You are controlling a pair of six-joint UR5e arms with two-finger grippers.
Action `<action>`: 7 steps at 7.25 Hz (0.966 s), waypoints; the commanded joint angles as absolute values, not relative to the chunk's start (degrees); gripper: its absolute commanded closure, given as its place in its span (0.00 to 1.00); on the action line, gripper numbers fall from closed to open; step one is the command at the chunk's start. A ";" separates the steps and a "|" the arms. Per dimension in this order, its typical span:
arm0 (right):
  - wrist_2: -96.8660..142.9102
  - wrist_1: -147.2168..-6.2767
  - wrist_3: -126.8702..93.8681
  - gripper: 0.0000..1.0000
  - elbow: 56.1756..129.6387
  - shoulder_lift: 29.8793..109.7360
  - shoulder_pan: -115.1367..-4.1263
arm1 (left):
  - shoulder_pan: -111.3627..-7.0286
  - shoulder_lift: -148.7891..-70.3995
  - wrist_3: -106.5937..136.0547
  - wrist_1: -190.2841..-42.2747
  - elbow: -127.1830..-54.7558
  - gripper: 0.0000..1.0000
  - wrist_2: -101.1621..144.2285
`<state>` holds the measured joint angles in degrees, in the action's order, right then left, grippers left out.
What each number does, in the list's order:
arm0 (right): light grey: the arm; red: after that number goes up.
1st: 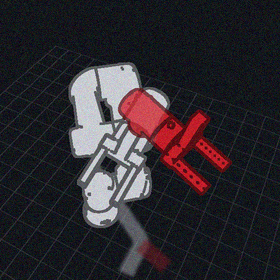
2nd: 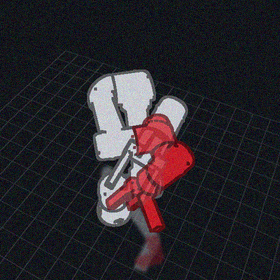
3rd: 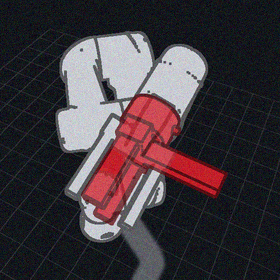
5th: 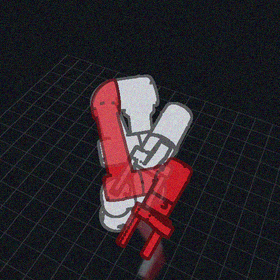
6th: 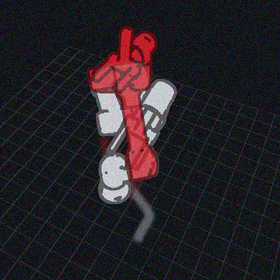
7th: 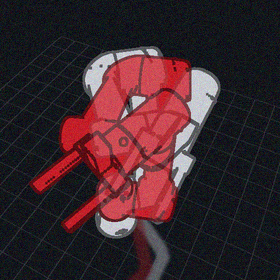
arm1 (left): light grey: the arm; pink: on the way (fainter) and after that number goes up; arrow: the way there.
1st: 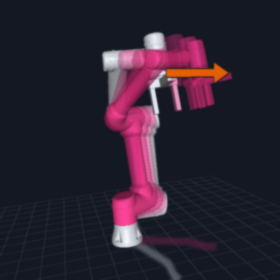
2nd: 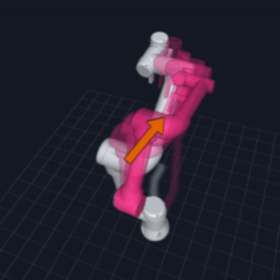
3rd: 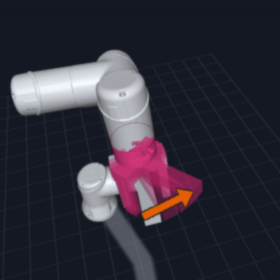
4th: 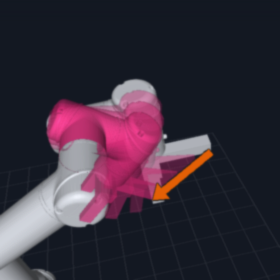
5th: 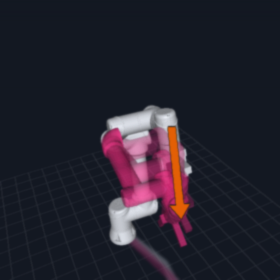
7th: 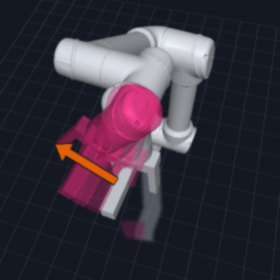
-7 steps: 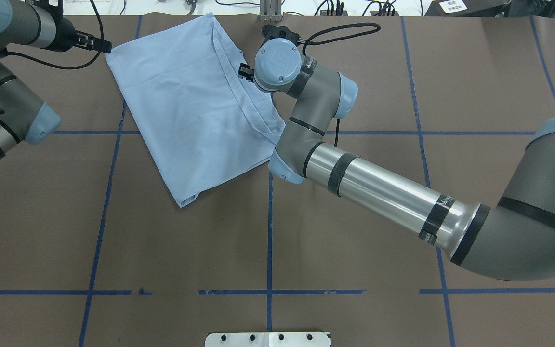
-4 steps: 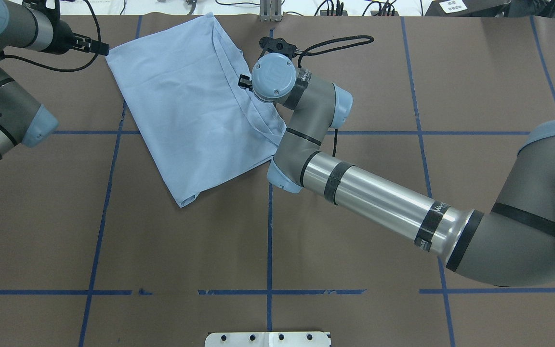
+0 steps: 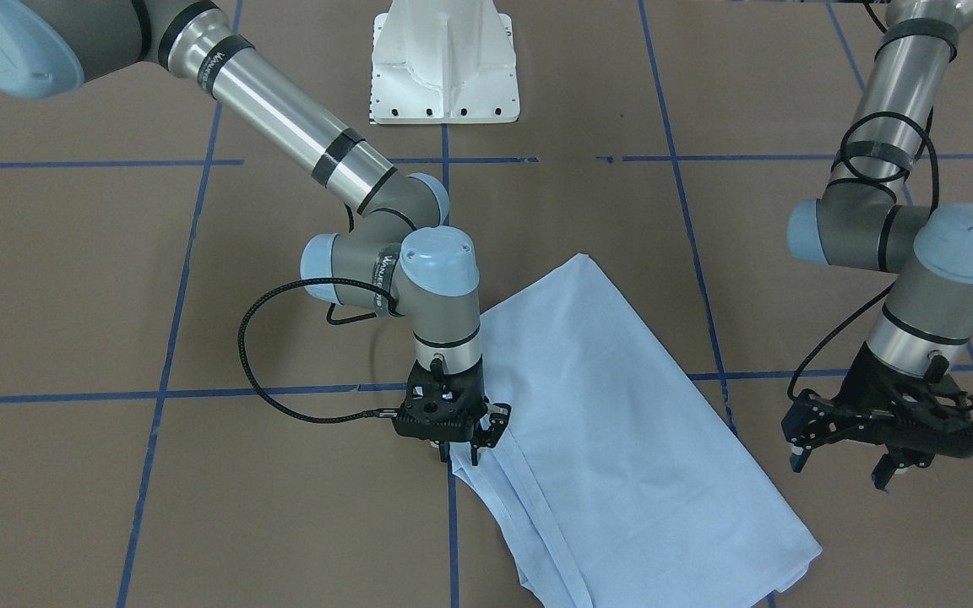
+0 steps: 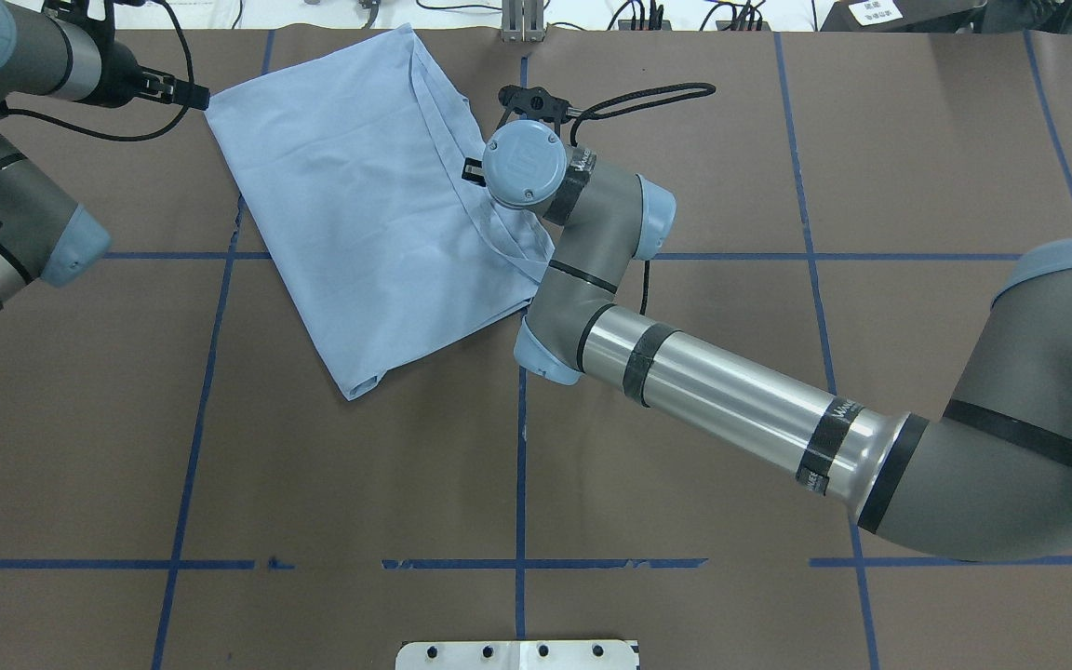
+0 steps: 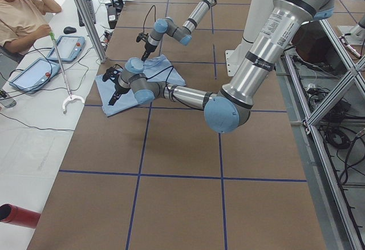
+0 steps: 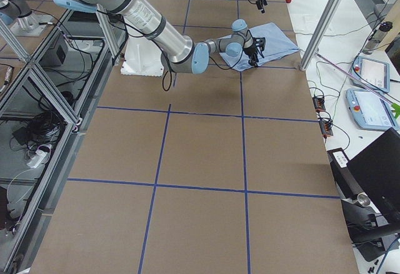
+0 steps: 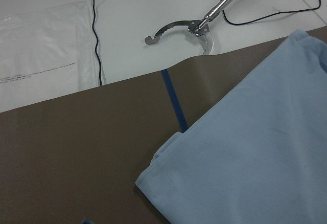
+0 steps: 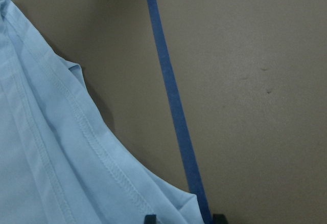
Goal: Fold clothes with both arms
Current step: 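Move the right gripper onto the folded shirt's corner farthest from the robot, then drag the shirt corner with the right gripper toward the robot, squaring it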
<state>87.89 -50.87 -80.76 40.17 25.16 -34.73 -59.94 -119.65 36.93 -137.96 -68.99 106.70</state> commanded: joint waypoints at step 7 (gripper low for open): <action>85.45 -62.31 -82.52 1.00 80.08 52.57 -30.87 | -59.41 -118.92 37.00 -138.16 -70.31 0.00 106.70</action>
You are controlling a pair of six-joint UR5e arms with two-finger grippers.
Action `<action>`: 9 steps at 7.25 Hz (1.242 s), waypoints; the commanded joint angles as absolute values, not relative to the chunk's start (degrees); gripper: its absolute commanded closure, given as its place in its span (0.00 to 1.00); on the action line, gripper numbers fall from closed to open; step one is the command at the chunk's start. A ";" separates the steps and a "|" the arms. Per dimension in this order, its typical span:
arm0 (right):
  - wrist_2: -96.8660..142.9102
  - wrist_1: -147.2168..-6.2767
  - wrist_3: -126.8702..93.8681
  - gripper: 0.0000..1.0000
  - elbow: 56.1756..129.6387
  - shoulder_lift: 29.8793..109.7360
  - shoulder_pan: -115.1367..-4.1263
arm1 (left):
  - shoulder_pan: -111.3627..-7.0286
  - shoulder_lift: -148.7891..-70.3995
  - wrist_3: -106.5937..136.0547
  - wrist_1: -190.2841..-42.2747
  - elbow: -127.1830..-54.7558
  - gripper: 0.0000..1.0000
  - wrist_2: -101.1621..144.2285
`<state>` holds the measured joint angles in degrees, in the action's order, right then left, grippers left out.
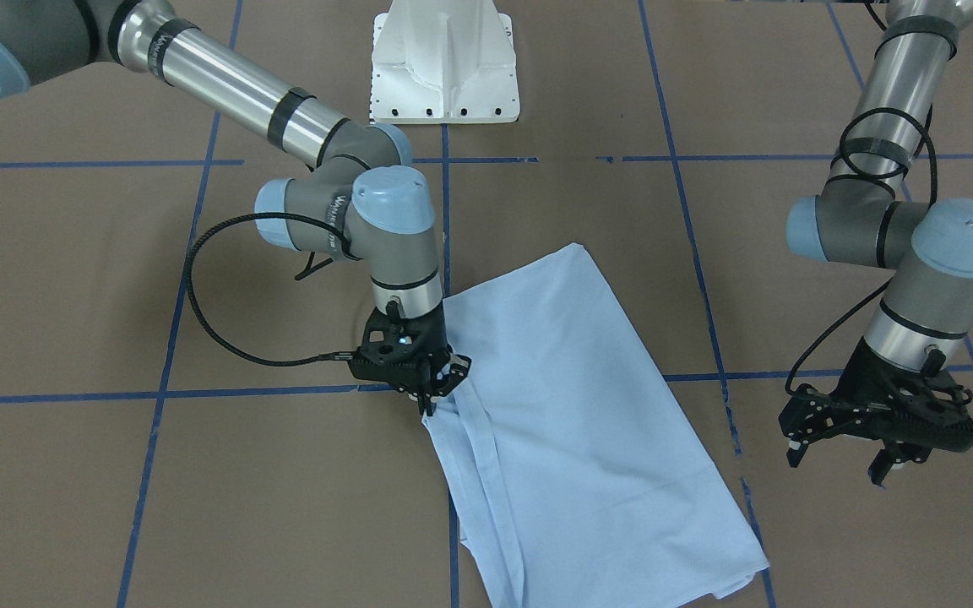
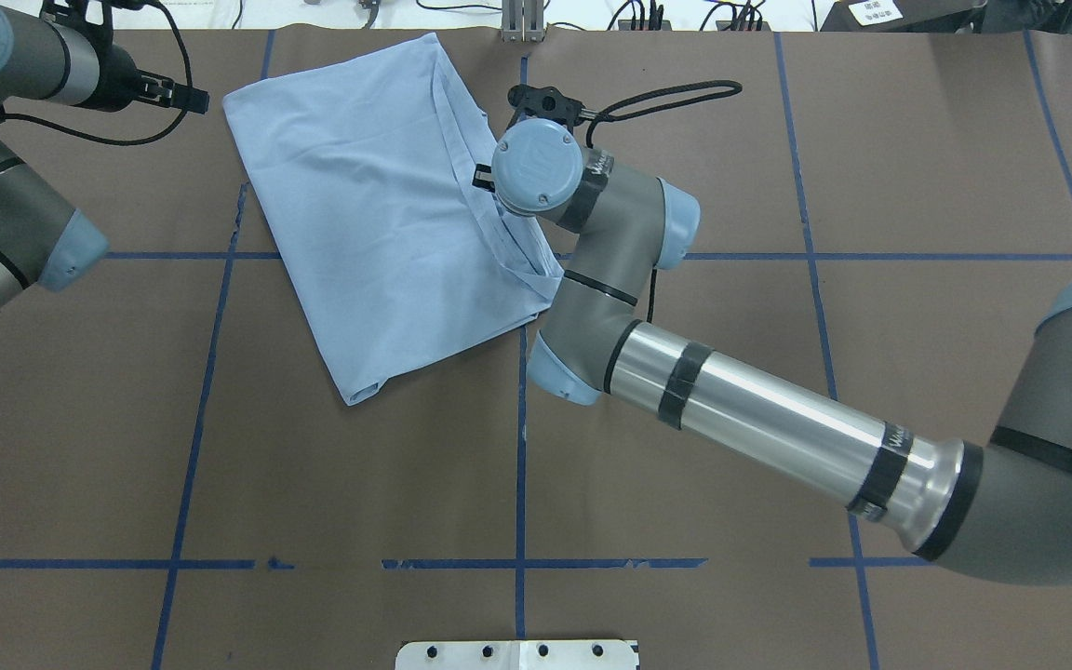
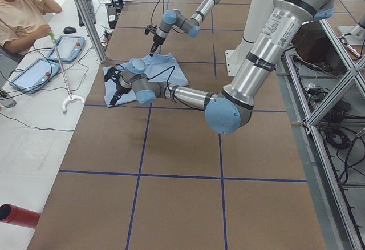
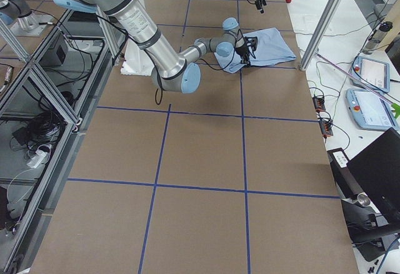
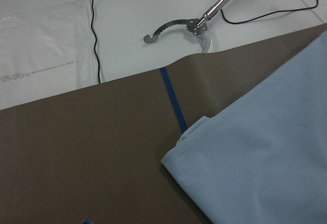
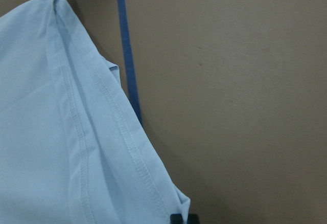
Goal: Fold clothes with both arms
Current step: 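Drag the shirt corner with the right gripper toward the robot, squaring it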
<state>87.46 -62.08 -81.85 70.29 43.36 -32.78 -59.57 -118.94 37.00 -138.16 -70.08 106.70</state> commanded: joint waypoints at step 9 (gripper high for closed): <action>88.94 -62.40 -70.93 0.00 104.23 70.22 -26.29 | -58.97 -118.92 37.79 -137.73 -71.19 0.00 106.79</action>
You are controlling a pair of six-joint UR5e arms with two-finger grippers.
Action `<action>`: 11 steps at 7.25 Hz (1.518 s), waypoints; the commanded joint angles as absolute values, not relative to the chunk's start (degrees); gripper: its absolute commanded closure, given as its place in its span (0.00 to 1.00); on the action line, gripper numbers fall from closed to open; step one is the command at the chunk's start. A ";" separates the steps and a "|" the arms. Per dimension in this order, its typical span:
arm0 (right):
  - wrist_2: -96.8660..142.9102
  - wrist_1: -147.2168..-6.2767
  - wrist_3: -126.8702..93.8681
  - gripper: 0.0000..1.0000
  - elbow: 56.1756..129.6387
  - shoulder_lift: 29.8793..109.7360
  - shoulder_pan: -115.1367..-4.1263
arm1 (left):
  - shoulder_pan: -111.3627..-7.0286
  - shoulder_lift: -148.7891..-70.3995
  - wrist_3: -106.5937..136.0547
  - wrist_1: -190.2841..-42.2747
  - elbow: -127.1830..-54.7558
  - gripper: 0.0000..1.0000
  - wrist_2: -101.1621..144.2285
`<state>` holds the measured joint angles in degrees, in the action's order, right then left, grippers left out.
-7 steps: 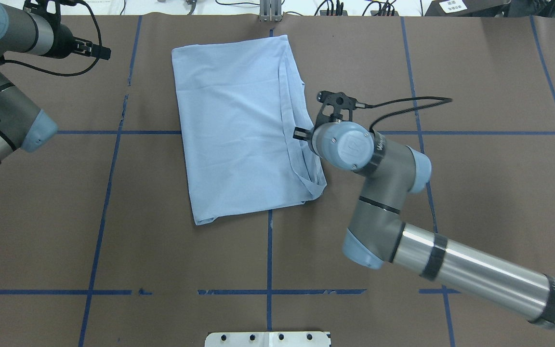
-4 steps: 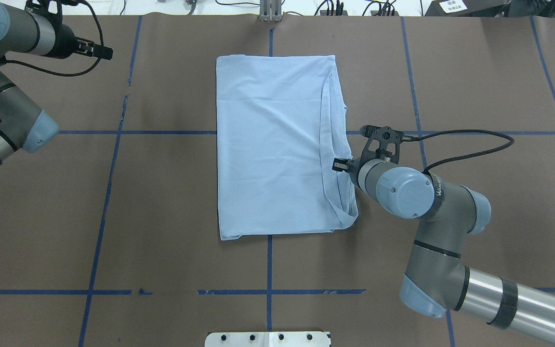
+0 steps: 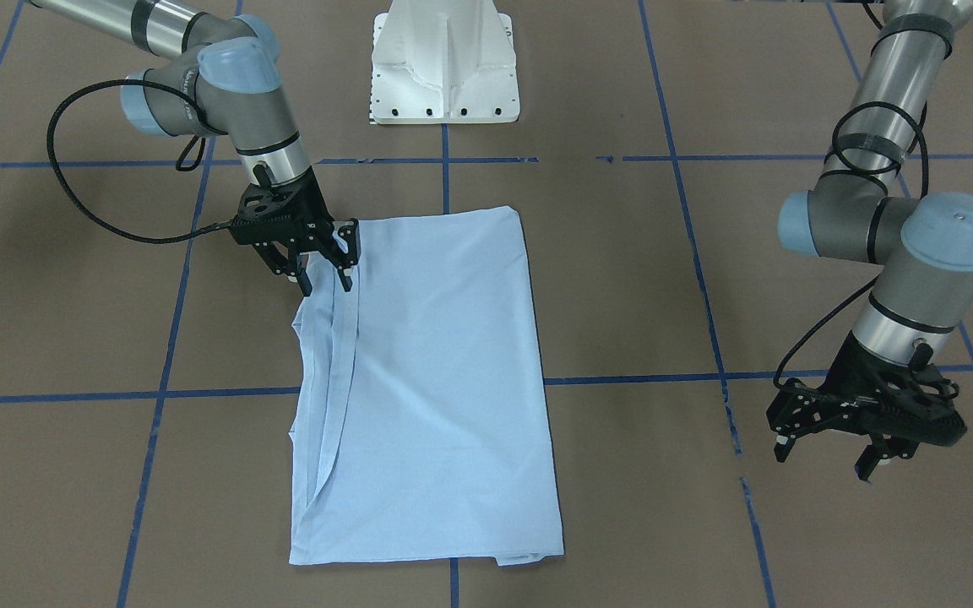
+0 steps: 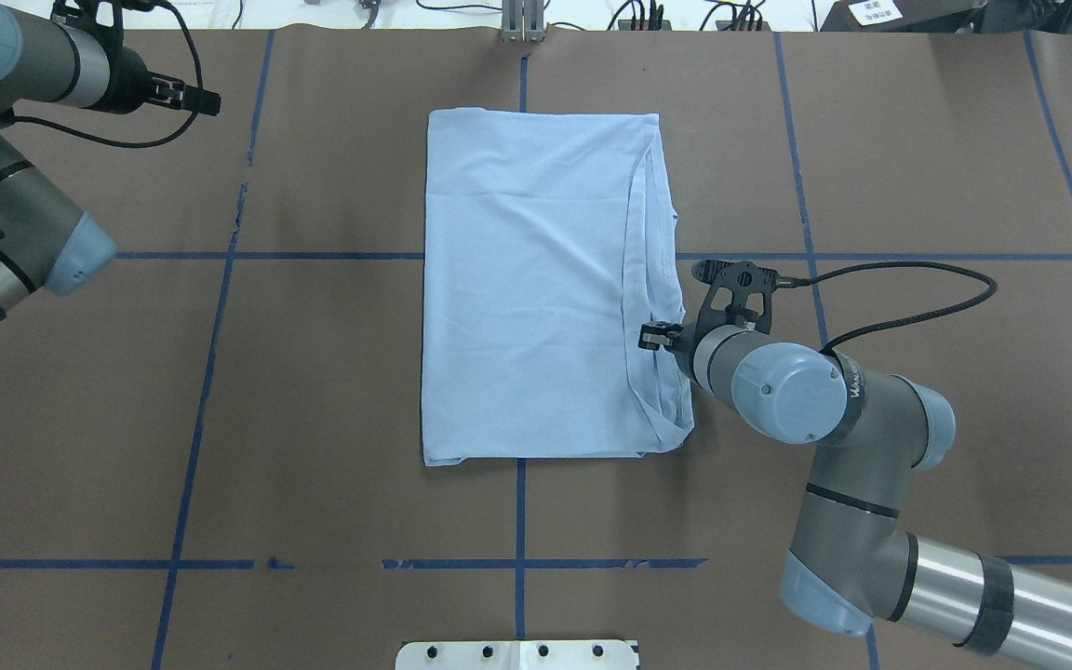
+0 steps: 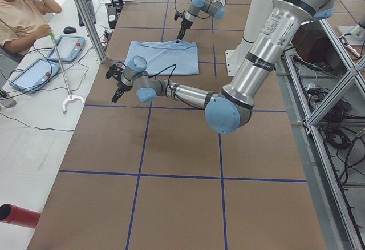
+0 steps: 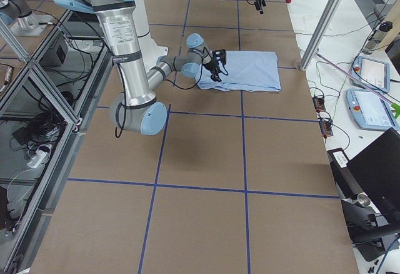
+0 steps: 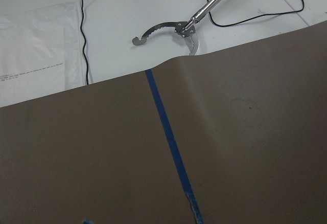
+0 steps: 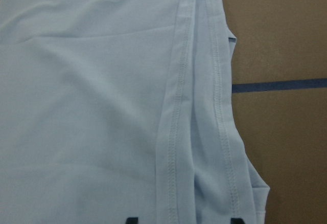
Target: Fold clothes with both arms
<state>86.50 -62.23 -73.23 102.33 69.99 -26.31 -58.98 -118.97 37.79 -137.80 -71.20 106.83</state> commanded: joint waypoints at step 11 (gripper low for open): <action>85.43 -62.40 -57.13 0.75 103.88 73.65 -20.30 | -58.80 -118.48 37.79 -138.16 -70.66 0.00 106.79</action>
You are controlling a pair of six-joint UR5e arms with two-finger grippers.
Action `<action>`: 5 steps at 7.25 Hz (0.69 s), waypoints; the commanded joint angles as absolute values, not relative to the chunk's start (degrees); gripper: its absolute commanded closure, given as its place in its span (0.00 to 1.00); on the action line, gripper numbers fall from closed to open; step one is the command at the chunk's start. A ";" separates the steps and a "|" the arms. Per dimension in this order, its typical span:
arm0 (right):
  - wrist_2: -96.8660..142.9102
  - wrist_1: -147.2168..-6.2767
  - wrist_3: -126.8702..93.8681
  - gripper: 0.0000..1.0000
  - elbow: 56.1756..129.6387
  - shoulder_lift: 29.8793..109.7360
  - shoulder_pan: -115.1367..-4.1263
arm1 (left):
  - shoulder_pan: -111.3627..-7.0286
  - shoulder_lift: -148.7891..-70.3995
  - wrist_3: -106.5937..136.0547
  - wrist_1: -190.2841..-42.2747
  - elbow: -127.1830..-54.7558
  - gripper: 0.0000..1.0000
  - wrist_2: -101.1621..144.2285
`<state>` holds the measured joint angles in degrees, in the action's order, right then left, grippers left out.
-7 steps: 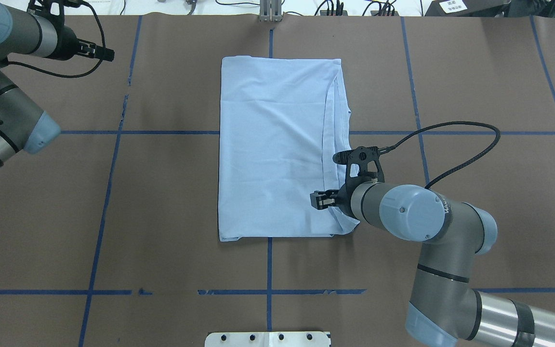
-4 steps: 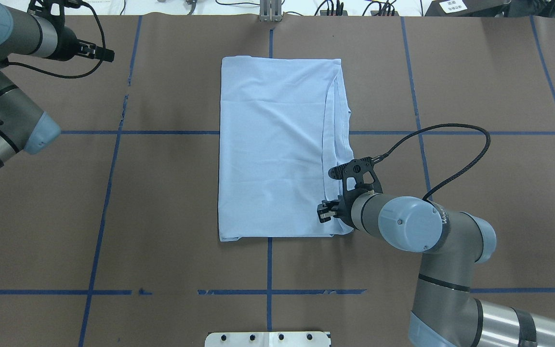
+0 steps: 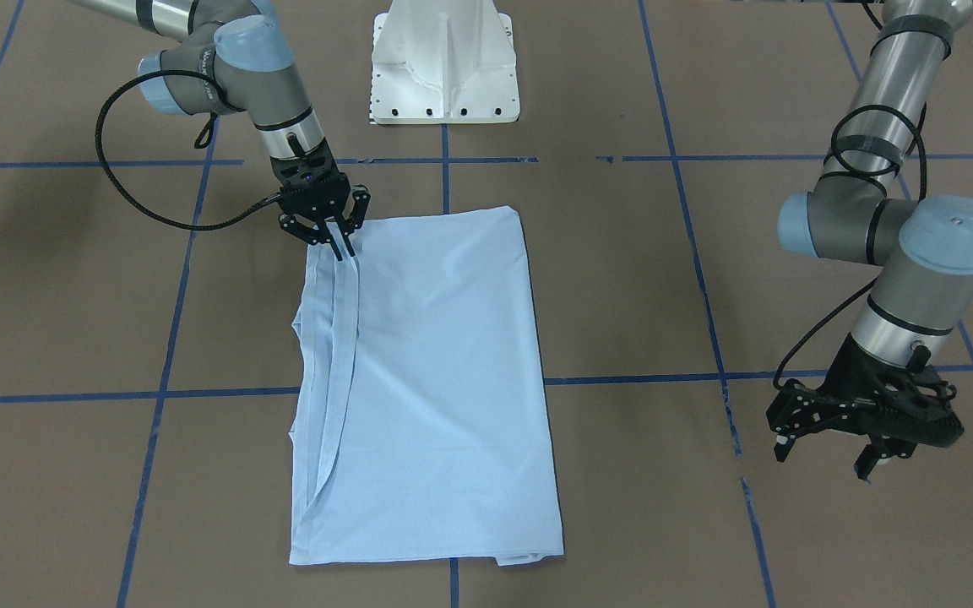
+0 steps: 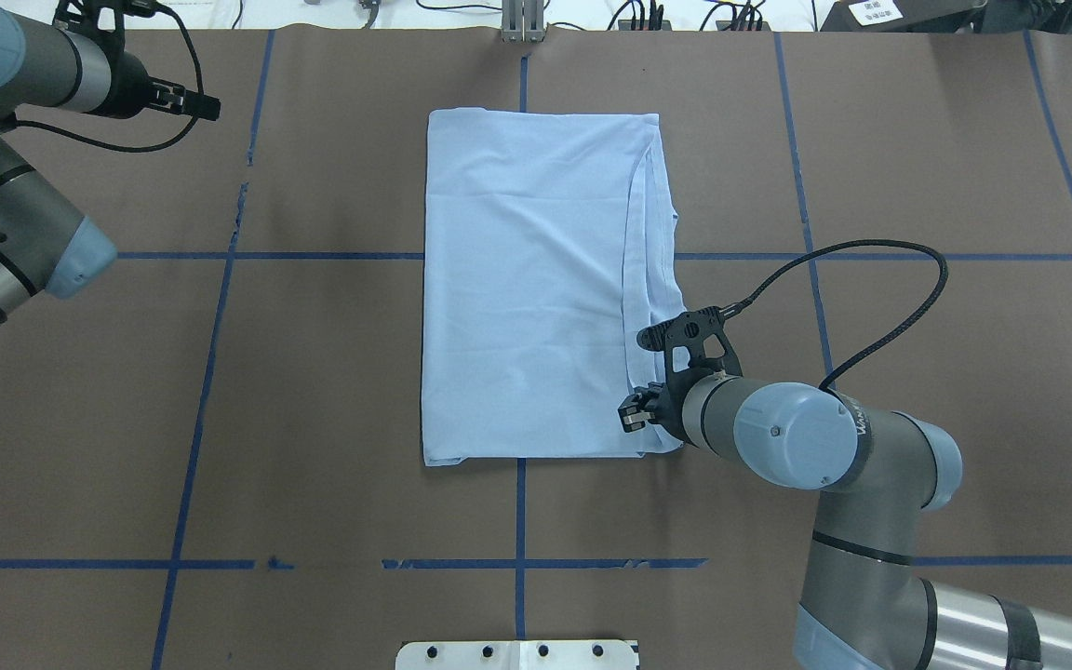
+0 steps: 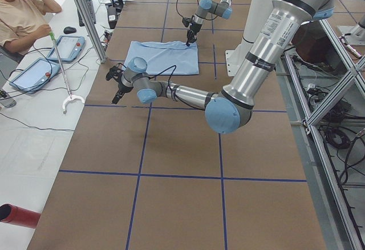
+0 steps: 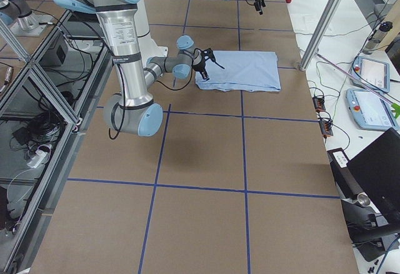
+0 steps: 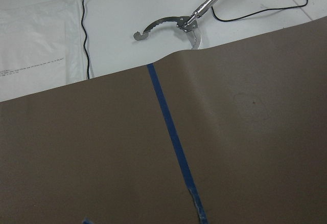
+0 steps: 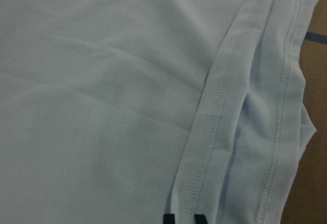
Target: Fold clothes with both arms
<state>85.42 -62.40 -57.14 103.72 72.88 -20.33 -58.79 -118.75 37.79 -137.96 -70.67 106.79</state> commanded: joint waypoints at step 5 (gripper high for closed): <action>85.43 -62.31 -57.22 0.74 104.24 73.57 -19.95 | -58.71 -118.12 37.79 -138.16 -70.84 0.00 106.79</action>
